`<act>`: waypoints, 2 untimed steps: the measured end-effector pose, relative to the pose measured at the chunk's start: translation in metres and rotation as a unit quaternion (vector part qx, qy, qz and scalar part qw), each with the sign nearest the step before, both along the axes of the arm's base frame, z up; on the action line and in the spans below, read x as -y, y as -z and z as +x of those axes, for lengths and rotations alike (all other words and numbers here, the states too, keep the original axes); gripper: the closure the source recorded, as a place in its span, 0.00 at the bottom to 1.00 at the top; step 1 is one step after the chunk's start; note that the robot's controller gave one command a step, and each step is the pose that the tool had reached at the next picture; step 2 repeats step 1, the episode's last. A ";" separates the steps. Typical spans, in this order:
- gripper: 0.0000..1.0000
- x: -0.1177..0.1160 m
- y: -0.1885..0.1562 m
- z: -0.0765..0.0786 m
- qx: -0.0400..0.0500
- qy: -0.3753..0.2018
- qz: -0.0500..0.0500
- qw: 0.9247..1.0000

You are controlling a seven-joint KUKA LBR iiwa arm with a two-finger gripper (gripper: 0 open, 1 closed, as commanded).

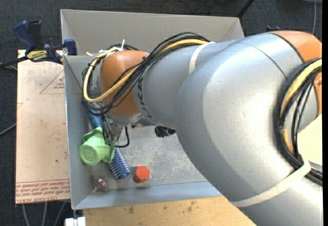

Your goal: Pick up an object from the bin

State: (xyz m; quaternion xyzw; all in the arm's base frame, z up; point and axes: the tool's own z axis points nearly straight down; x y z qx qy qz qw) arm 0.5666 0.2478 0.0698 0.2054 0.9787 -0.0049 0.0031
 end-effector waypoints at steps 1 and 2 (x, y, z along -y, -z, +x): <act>1.00 0.000 -0.064 0.001 0.000 0.000 0.006 1.000; 1.00 0.000 -0.064 0.001 0.000 0.000 0.006 1.000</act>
Offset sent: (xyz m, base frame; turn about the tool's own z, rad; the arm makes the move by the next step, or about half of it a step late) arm -0.0002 -0.0002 0.0613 0.0000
